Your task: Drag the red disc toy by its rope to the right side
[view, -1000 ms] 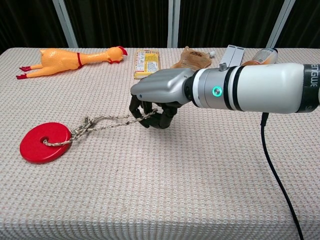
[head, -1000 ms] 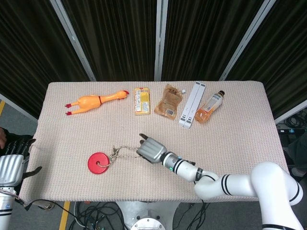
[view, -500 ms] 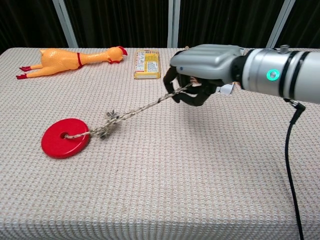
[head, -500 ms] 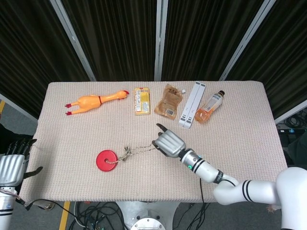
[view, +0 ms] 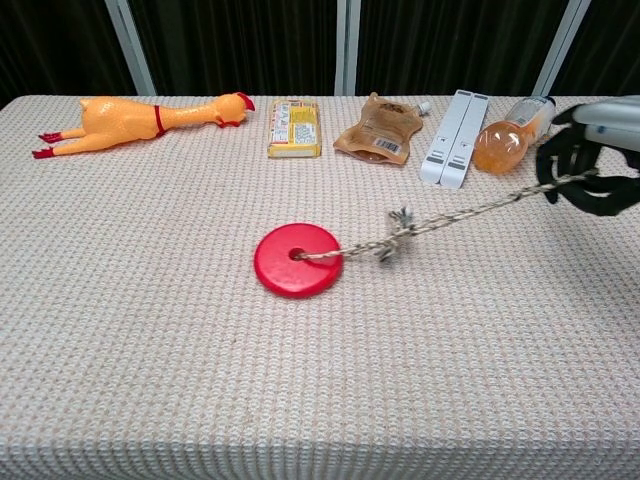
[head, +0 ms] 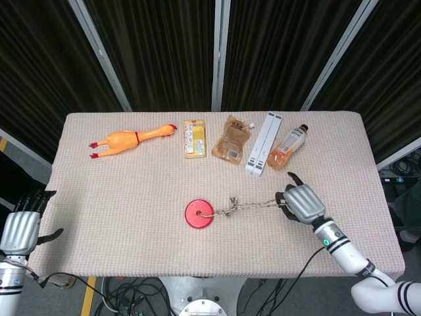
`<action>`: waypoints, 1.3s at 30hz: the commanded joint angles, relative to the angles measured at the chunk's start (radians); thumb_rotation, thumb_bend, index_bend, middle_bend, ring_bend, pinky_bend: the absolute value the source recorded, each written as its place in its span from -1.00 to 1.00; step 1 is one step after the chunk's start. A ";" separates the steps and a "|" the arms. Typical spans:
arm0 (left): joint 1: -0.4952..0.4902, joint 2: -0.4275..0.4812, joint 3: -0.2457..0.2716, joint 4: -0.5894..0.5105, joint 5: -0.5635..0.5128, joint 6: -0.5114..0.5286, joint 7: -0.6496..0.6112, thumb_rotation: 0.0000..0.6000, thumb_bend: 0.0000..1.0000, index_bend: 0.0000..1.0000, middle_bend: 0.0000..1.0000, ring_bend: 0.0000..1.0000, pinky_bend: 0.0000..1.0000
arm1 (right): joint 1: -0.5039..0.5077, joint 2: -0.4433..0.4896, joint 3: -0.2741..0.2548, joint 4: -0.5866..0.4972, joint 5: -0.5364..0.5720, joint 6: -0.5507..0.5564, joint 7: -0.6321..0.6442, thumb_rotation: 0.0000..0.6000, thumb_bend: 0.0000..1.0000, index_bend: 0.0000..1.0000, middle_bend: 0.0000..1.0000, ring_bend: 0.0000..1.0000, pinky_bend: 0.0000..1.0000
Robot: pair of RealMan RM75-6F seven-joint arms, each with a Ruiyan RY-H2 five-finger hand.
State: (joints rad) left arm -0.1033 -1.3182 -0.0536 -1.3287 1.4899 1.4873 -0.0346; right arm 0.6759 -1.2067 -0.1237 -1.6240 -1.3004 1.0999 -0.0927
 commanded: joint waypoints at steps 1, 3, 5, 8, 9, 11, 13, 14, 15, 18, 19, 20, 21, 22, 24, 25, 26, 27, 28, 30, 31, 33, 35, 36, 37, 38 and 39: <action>-0.002 0.000 0.002 -0.004 0.002 -0.002 0.006 1.00 -0.96 -0.66 -0.66 -0.81 -0.71 | -0.100 0.055 -0.034 0.063 0.000 0.052 0.111 1.00 0.07 1.00 0.88 -0.22 -1.00; -0.004 0.000 0.003 -0.007 0.005 -0.004 0.011 1.00 -0.96 -0.66 -0.65 -0.81 -0.71 | -0.141 0.066 -0.035 0.101 0.009 0.073 0.153 1.00 0.07 1.00 0.88 -0.22 -1.00; -0.007 0.000 0.002 -0.013 0.007 -0.004 0.018 1.00 -0.96 -0.66 -0.65 -0.81 -0.71 | -0.187 0.072 -0.029 0.149 0.023 0.100 0.193 1.00 0.07 1.00 0.88 -0.22 -1.00; -0.011 0.003 0.002 -0.028 0.008 -0.007 0.033 1.00 -0.96 -0.66 -0.65 -0.81 -0.71 | -0.248 0.078 -0.008 0.209 0.054 0.130 0.273 1.00 0.07 1.00 0.88 -0.22 -1.00; -0.011 0.003 0.002 -0.031 0.008 -0.007 0.038 1.00 -0.96 -0.66 -0.65 -0.81 -0.71 | -0.265 0.079 0.002 0.227 0.065 0.140 0.295 1.00 0.07 1.00 0.88 -0.22 -1.00; -0.010 0.003 0.004 -0.037 0.006 -0.008 0.046 1.00 -0.96 -0.66 -0.65 -0.81 -0.71 | -0.303 0.079 0.027 0.268 0.088 0.162 0.341 1.00 0.07 1.00 0.88 -0.22 -1.00; -0.012 0.004 0.004 -0.042 0.007 -0.011 0.053 1.00 -0.96 -0.66 -0.66 -0.81 -0.71 | -0.332 0.079 0.052 0.303 0.108 0.176 0.382 1.00 0.07 1.00 0.88 -0.22 -1.00; -0.012 0.004 0.005 -0.044 0.006 -0.012 0.054 1.00 -0.96 -0.66 -0.66 -0.81 -0.71 | -0.343 0.079 0.063 0.318 0.118 0.180 0.394 1.00 0.07 1.00 0.88 -0.22 -1.00; -0.013 0.004 0.004 -0.047 0.006 -0.013 0.056 1.00 -0.96 -0.66 -0.65 -0.81 -0.71 | -0.352 0.078 0.075 0.330 0.128 0.183 0.403 1.00 0.07 1.00 0.88 -0.22 -1.00; -0.015 0.003 0.005 -0.051 0.006 -0.014 0.061 1.00 -0.96 -0.66 -0.65 -0.81 -0.71 | -0.376 0.077 0.111 0.361 0.156 0.180 0.429 1.00 0.07 1.00 0.88 -0.21 -1.00; -0.015 0.003 0.005 -0.052 0.006 -0.015 0.062 1.00 -0.96 -0.66 -0.65 -0.81 -0.71 | -0.382 0.077 0.121 0.368 0.160 0.174 0.436 1.00 0.07 1.00 0.88 -0.21 -1.00; -0.015 0.003 0.005 -0.052 0.006 -0.015 0.063 1.00 -0.96 -0.66 -0.66 -0.81 -0.71 | -0.385 0.077 0.126 0.371 0.159 0.170 0.439 1.00 0.07 1.00 0.88 -0.21 -1.00; -0.015 0.003 0.005 -0.052 0.006 -0.015 0.063 1.00 -0.96 -0.66 -0.65 -0.81 -0.71 | -0.386 0.077 0.130 0.371 0.154 0.166 0.438 1.00 0.07 1.00 0.88 -0.21 -1.00; -0.016 0.003 0.005 -0.052 0.005 -0.016 0.062 1.00 -0.96 -0.66 -0.65 -0.81 -0.71 | -0.386 0.075 0.133 0.367 0.141 0.163 0.434 1.00 0.07 1.00 0.88 -0.21 -1.00; -0.015 0.002 0.006 -0.050 0.006 -0.016 0.061 1.00 -0.96 -0.66 -0.65 -0.81 -0.71 | -0.382 0.071 0.134 0.351 0.111 0.161 0.419 1.00 0.07 1.00 0.88 -0.21 -1.00; -0.016 0.001 0.007 -0.050 0.006 -0.016 0.061 1.00 -0.96 -0.66 -0.65 -0.81 -0.71 | -0.376 0.067 0.135 0.333 0.086 0.162 0.403 1.00 0.07 1.00 0.88 -0.21 -1.00; -0.016 0.001 0.007 -0.050 0.005 -0.017 0.062 1.00 -0.96 -0.66 -0.65 -0.81 -0.71 | -0.370 0.063 0.135 0.316 0.066 0.165 0.389 1.00 0.07 1.00 0.88 -0.21 -1.00; -0.016 0.001 0.007 -0.050 0.004 -0.019 0.062 1.00 -0.96 -0.66 -0.65 -0.81 -0.71 | -0.362 0.058 0.137 0.297 0.045 0.169 0.373 1.00 0.07 1.00 0.88 -0.21 -1.00; -0.016 0.001 0.007 -0.049 0.003 -0.019 0.063 1.00 -0.96 -0.66 -0.65 -0.81 -0.71 | -0.349 0.051 0.144 0.268 0.017 0.175 0.348 1.00 0.07 1.00 0.88 -0.21 -1.00; -0.016 0.000 0.007 -0.048 0.002 -0.019 0.062 1.00 -0.96 -0.66 -0.66 -0.81 -0.71 | -0.326 0.042 0.159 0.217 -0.022 0.185 0.314 1.00 0.07 1.00 0.88 -0.22 -1.00; -0.015 0.001 0.007 -0.047 0.001 -0.018 0.061 1.00 -0.96 -0.66 -0.66 -0.81 -0.71 | -0.310 0.036 0.171 0.181 -0.047 0.192 0.296 1.00 0.07 1.00 0.88 -0.22 -1.00; -0.013 0.000 0.006 -0.046 0.000 -0.016 0.058 1.00 -0.96 -0.66 -0.65 -0.81 -0.71 | -0.286 0.026 0.193 0.129 -0.080 0.203 0.269 1.00 0.07 1.00 0.88 -0.22 -1.00; -0.013 0.000 0.006 -0.044 -0.002 -0.016 0.055 1.00 -0.96 -0.66 -0.65 -0.81 -0.71 | -0.263 0.007 0.218 0.079 -0.112 0.218 0.235 1.00 0.07 1.00 0.88 -0.21 -1.00; -0.012 0.000 0.006 -0.042 -0.002 -0.016 0.054 1.00 -0.96 -0.66 -0.65 -0.81 -0.71 | -0.255 -0.004 0.227 0.062 -0.125 0.224 0.220 1.00 0.07 1.00 0.88 -0.21 -1.00; -0.012 0.000 0.007 -0.041 -0.002 -0.015 0.053 1.00 -0.96 -0.66 -0.65 -0.81 -0.71 | -0.245 -0.021 0.235 0.045 -0.139 0.230 0.201 1.00 0.07 1.00 0.88 -0.21 -1.00; -0.011 -0.001 0.007 -0.040 -0.003 -0.015 0.051 1.00 -0.96 -0.66 -0.65 -0.81 -0.71 | -0.239 -0.035 0.239 0.036 -0.149 0.231 0.186 1.00 0.07 1.00 0.88 -0.21 -1.00; -0.011 -0.002 0.007 -0.038 -0.003 -0.015 0.049 1.00 -0.96 -0.66 -0.65 -0.81 -0.71 | -0.233 -0.050 0.241 0.030 -0.156 0.230 0.170 1.00 0.07 1.00 0.88 -0.21 -1.00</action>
State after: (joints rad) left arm -0.1143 -1.3195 -0.0465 -1.3670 1.4870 1.4720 0.0155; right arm 0.4210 -1.2268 0.0994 -1.5690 -1.4303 1.3192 0.1095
